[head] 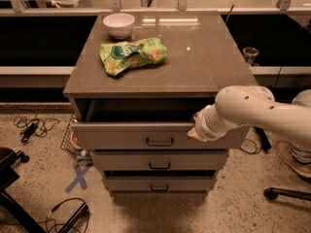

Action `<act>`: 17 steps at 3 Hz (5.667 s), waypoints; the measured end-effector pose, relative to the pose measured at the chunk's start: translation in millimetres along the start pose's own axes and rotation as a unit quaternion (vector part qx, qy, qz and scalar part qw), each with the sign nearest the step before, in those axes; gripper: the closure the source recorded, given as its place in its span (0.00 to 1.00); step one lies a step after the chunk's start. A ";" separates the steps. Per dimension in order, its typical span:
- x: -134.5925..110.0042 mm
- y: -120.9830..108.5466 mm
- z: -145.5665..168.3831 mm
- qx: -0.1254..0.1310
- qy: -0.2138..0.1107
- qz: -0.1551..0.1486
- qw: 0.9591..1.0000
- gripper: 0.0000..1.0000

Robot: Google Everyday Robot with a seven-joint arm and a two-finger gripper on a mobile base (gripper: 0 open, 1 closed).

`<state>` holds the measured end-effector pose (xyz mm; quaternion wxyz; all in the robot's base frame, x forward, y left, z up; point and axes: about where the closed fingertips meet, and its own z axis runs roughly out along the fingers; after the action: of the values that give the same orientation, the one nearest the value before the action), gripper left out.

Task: Open top drawer

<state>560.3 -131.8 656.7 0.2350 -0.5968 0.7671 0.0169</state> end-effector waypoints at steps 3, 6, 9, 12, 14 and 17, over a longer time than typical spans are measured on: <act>-0.3 -0.2 -0.7 0.000 0.000 0.000 1.000 0.59; -0.9 0.5 -0.2 -0.001 0.000 -0.001 1.000 0.00; 2.9 17.1 -4.5 -0.016 0.019 0.001 1.000 0.38; 5.2 34.3 -22.0 -0.032 0.041 0.005 0.999 1.00; 6.8 51.6 -24.6 -0.049 0.041 0.001 0.998 1.00; 4.4 50.2 -30.1 -0.049 0.041 0.001 0.998 1.00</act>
Offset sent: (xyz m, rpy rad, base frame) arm 0.0000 0.0000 0.0000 0.0000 0.0000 0.0000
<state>503.0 -130.6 669.0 0.1735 -0.6068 0.7751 0.0305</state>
